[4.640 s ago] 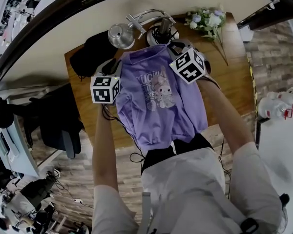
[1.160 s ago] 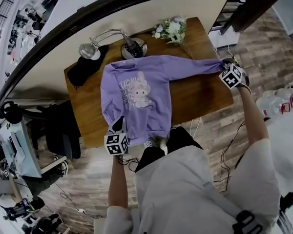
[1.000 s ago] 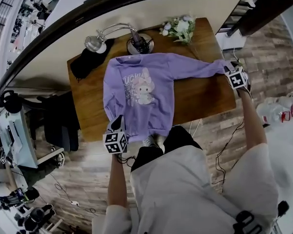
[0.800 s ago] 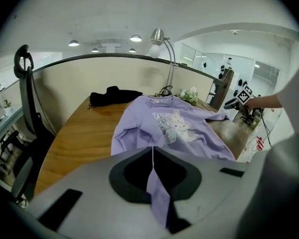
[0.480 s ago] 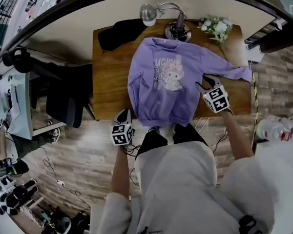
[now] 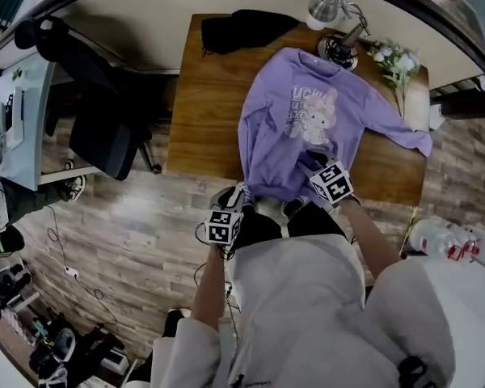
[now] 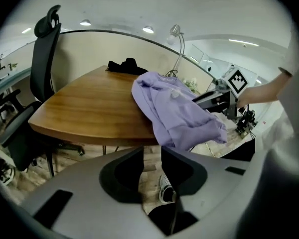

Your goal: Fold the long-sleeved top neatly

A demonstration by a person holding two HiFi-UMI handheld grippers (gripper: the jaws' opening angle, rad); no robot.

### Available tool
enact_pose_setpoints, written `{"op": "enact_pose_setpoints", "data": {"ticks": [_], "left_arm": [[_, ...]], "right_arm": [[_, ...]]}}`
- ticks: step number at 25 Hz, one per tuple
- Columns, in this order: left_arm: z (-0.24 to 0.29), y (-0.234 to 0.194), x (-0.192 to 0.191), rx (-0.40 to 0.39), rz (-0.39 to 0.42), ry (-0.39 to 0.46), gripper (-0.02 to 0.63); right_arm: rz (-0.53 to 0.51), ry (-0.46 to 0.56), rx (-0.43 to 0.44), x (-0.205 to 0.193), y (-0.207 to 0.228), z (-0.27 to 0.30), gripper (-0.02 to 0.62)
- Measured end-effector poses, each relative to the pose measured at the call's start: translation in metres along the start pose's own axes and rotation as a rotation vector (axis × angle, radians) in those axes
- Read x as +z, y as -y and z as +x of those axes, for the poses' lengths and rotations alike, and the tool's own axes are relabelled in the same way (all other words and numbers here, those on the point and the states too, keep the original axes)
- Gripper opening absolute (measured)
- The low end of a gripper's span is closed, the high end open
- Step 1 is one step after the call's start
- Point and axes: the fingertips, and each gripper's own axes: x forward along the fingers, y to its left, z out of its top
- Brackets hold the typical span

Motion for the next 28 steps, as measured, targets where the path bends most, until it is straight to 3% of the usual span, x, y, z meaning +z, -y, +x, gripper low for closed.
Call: {"op": "enact_pose_setpoints", "data": {"ticks": [6,12,15,17,18,28], "left_arm": [[0.022,0.022,-0.02,-0.081,-0.01,0.001,0.166],[0.033,0.032,-0.026,-0.126,-0.086,0.041,0.201],[0.037,0.032,-0.024,-0.074,-0.102,0.068,0.174],[0.037,0.031,-0.024,-0.035,-0.117,0.082,0.058],[0.035,0.029,-0.024,-0.013,-0.119,0.081,0.048],[-0.015,-0.026,0.005,0.245,-0.034,0.073,0.043]], "right_arm": [[-0.016,-0.064,0.029,-0.013,0.001,0.015,0.163],[-0.06,-0.074,0.063,-0.012,0.0,0.02,0.161],[-0.068,-0.058,0.075,-0.012,0.001,0.02,0.16],[-0.073,-0.053,0.084,-0.014,0.001,0.02,0.16],[-0.074,-0.051,0.09,-0.014,0.001,0.02,0.16],[-0.079,-0.041,0.127,-0.02,0.007,0.014,0.167]]}}
